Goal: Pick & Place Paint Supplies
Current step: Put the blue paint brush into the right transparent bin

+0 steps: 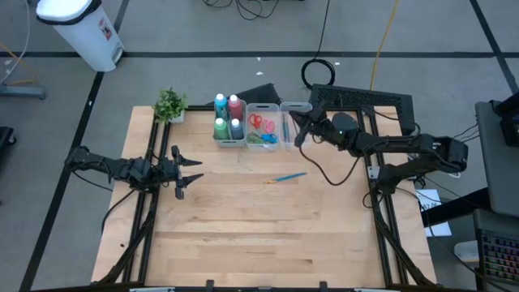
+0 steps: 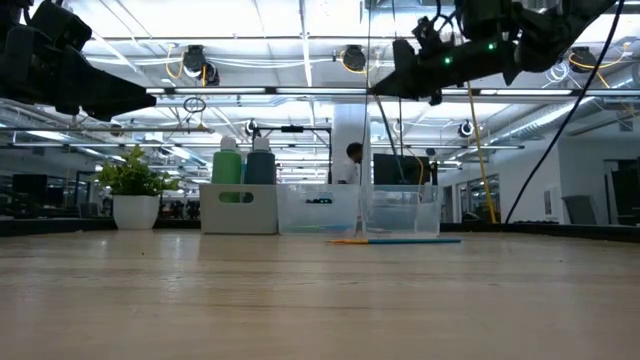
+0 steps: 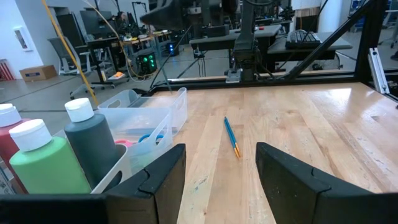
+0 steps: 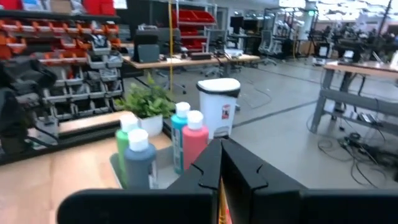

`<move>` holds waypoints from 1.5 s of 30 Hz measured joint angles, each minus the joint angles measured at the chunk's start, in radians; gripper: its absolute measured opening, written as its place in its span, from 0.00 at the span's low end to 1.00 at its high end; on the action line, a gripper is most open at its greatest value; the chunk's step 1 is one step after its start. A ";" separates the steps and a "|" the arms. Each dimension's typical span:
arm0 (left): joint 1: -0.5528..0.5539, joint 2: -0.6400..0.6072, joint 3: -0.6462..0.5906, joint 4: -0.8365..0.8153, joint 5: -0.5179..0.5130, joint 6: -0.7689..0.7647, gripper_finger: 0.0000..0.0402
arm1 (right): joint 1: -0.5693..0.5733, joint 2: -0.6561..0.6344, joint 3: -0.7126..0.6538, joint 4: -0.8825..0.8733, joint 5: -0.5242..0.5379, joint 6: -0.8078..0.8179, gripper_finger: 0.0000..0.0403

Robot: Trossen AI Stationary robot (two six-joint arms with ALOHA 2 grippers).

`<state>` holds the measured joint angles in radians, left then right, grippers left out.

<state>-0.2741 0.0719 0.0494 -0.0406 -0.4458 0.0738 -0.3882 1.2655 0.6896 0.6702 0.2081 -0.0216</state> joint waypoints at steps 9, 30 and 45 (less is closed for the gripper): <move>0.000 0.000 0.000 0.000 0.000 0.000 0.50 | -0.079 0.000 -0.083 0.016 0.001 0.070 0.00; 0.000 0.000 0.000 0.000 0.000 0.000 0.50 | -0.111 0.001 -0.211 0.067 0.001 0.167 0.00; 0.000 0.000 0.000 0.000 0.000 0.000 0.50 | -0.111 0.011 -0.213 0.057 0.017 0.160 0.00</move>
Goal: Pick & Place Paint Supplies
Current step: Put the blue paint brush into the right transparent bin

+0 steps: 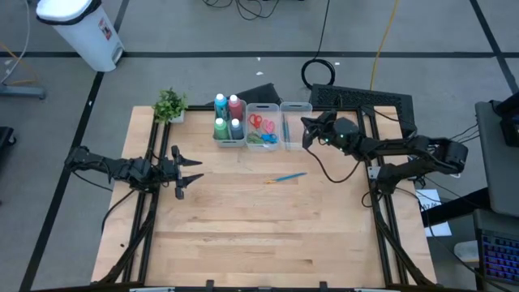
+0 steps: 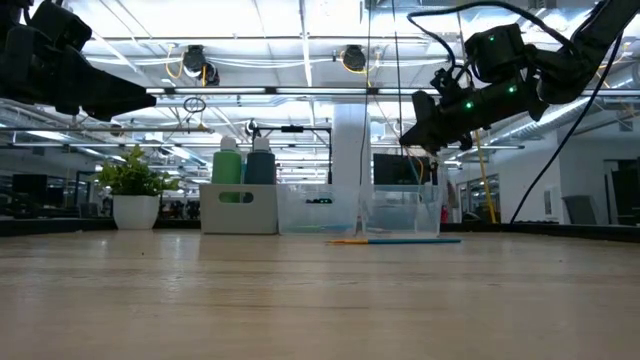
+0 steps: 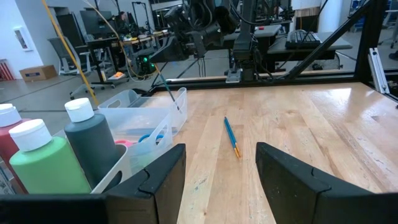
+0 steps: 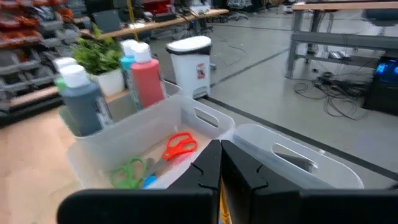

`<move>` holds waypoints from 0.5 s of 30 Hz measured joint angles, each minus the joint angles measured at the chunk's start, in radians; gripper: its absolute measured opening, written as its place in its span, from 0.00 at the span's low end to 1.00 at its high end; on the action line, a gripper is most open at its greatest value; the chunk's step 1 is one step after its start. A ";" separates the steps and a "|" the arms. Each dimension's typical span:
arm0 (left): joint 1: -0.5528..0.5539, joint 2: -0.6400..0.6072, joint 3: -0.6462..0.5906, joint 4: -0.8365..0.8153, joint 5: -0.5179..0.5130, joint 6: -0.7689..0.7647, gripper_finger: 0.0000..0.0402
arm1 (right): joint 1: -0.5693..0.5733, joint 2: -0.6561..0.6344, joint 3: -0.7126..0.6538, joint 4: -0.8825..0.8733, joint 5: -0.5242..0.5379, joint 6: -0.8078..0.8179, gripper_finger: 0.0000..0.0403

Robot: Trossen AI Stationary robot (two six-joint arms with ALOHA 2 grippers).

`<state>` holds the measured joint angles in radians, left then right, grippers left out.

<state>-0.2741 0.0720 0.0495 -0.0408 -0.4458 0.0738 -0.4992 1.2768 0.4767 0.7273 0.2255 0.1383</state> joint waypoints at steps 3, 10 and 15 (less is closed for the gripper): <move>0.000 0.000 0.000 0.000 0.000 0.000 0.50 | -0.004 0.016 0.000 0.004 0.016 0.000 0.00; 0.000 0.000 0.000 0.000 0.000 0.000 0.50 | -0.006 0.032 0.000 0.012 0.015 -0.002 0.00; 0.000 0.000 0.000 0.000 0.000 0.000 0.50 | -0.005 0.033 0.000 0.029 0.058 0.005 0.00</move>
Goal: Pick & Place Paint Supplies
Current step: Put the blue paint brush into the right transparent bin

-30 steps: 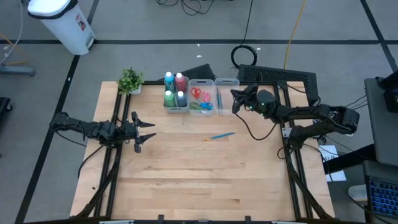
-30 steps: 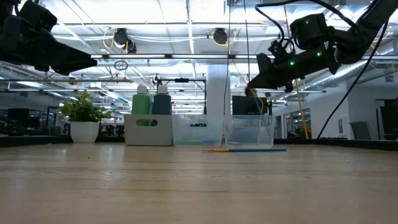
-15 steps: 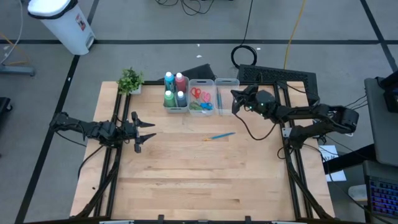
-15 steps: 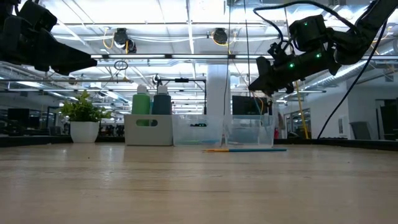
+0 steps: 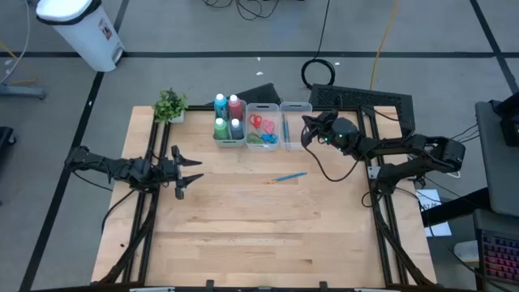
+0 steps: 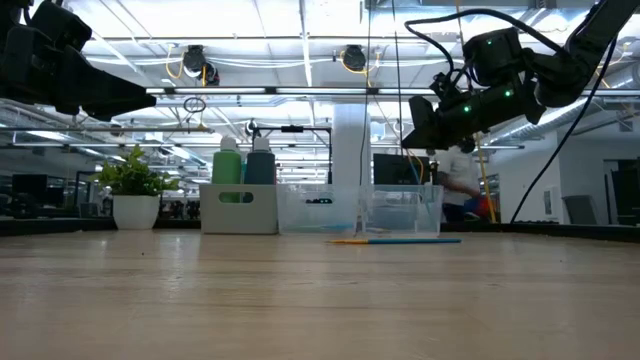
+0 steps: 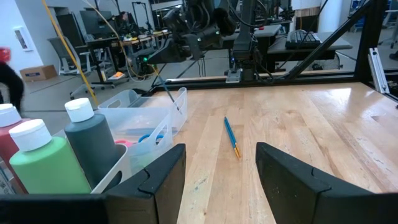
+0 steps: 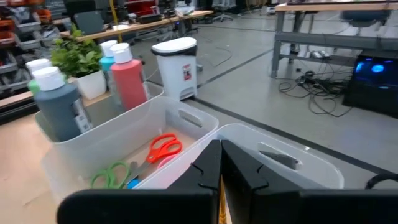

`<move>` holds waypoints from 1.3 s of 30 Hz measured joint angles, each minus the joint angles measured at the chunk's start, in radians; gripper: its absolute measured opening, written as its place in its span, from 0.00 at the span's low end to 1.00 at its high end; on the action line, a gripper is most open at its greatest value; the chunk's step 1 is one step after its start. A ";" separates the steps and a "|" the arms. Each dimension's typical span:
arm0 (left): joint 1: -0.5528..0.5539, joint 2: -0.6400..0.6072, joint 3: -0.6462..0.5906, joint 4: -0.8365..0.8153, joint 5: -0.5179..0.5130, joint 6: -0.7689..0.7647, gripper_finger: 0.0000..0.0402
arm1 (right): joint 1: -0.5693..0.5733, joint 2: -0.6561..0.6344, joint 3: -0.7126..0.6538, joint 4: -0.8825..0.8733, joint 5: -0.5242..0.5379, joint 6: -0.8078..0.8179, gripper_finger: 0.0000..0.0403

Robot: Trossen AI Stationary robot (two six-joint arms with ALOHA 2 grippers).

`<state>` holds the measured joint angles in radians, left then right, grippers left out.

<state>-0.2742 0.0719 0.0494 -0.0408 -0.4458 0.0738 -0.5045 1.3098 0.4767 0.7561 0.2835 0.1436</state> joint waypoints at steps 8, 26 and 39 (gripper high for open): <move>0.000 0.000 0.000 0.000 0.000 0.000 0.50 | 0.000 0.000 0.000 0.027 0.003 -0.005 0.14; 0.000 0.000 0.000 0.000 0.000 0.000 0.50 | 0.069 0.000 0.000 0.122 -0.001 0.028 0.44; 0.000 0.000 0.000 0.000 0.000 0.000 0.50 | 0.332 0.000 0.000 0.252 -0.286 -0.018 0.42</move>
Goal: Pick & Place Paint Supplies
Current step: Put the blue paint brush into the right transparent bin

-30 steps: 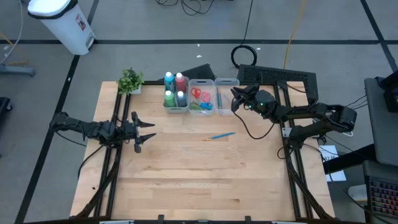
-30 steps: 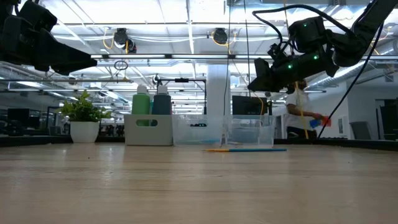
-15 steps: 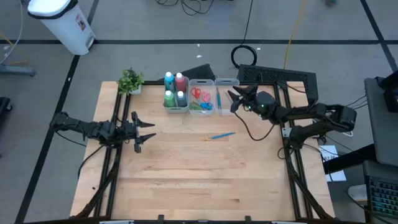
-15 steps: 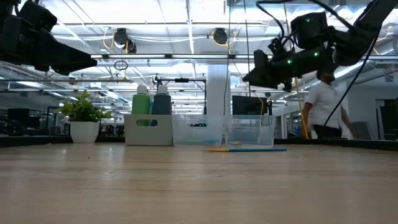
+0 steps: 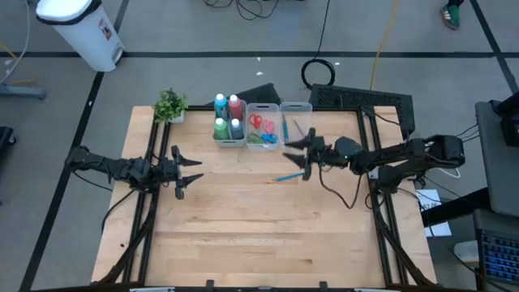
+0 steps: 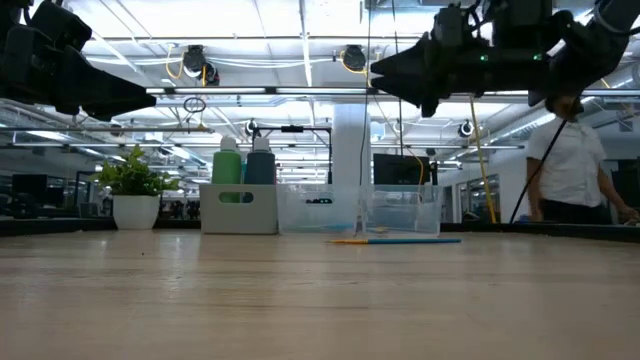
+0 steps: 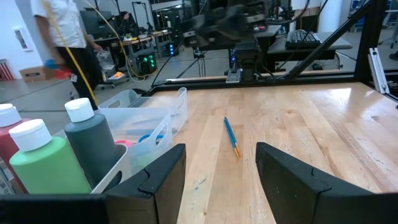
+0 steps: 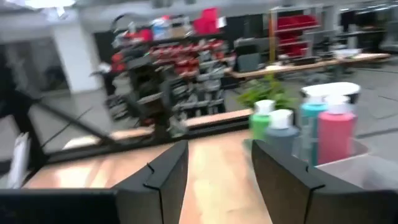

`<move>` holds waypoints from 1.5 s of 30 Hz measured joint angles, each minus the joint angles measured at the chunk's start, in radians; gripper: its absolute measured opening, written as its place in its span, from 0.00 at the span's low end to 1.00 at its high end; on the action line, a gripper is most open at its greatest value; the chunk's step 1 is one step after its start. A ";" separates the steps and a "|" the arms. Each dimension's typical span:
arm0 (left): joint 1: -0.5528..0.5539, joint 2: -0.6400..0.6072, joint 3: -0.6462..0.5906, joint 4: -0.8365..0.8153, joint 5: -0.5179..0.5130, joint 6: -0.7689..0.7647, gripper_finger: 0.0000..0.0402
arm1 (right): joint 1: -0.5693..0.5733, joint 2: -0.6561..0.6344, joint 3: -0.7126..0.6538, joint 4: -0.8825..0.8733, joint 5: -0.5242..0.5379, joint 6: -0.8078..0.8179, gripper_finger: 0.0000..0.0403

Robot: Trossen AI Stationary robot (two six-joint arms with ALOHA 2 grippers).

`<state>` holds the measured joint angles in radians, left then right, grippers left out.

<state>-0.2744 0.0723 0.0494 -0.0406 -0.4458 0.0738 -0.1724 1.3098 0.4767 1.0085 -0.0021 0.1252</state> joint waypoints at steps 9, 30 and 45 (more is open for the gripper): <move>0.000 0.000 0.000 0.000 0.000 0.000 0.50 | 0.188 0.013 0.078 -0.291 0.059 -0.098 0.41; 0.000 0.000 0.000 0.000 0.000 0.000 0.50 | 0.216 0.550 0.466 -0.844 0.102 -0.219 0.39; 0.000 0.000 0.000 0.000 0.000 0.000 0.50 | 0.211 0.478 0.465 -0.862 0.080 -0.222 0.36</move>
<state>-0.2745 0.0720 0.0495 -0.0408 -0.4458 0.0738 0.0391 1.7874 0.9421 0.1467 0.0777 -0.0967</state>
